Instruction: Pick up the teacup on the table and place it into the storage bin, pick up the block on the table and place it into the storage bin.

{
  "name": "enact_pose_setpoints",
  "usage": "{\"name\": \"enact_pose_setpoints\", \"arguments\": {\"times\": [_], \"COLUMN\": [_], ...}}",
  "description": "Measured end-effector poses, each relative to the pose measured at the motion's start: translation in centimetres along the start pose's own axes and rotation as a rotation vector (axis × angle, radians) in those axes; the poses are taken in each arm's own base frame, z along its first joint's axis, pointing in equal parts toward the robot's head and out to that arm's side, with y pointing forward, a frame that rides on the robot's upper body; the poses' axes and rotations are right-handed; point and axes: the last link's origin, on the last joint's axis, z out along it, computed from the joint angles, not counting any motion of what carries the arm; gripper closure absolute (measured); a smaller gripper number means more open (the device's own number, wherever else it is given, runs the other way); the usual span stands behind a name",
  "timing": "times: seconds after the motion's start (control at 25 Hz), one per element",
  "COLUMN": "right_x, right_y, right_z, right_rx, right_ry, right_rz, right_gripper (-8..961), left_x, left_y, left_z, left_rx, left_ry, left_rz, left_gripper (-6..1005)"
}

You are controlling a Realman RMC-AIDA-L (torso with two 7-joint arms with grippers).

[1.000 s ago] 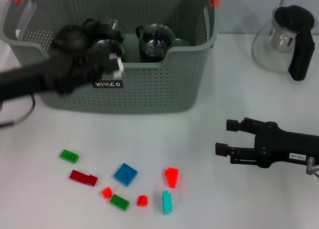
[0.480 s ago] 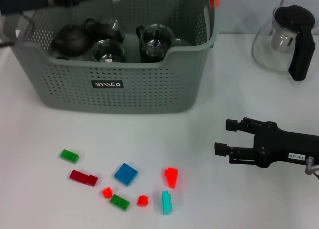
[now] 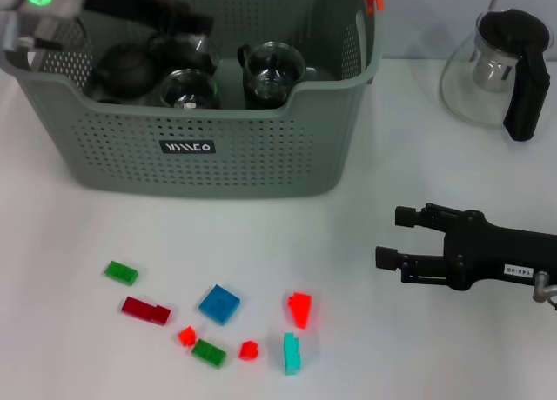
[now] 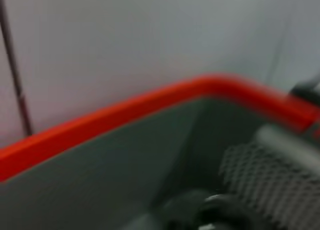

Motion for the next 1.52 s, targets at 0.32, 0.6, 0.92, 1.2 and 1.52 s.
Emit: {"name": "enact_pose_setpoints", "arguments": {"times": [0.32,0.6,0.92,1.2,1.52], "right_x": [0.0,0.0,0.0,0.0,-0.2], "right_y": [-0.1,-0.1,0.0,0.0,0.0], "right_z": [0.2,0.2,0.2,0.1,0.2], "right_rx": [0.005,0.004,0.003,0.005,-0.001], "right_ry": [0.002,0.003,0.002,-0.004,-0.005], "right_rz": [0.0,0.002,0.005,0.008,0.003], "right_gripper": [25,25,25,25,25], "left_x": [-1.5,-1.4,-1.8,-7.4,-15.9], "left_y": [1.4,1.2,2.3,3.1,4.1], "left_z": [4.2,4.4,1.0,-3.9,-6.9], "left_rx": [0.137,0.163,0.093,-0.181,-0.317], "left_ry": [-0.131,-0.113,0.149,0.5,0.584], "left_rz": [0.116,0.082,0.031,-0.049,-0.024], "left_gripper": [580,578,439,395,398]}}
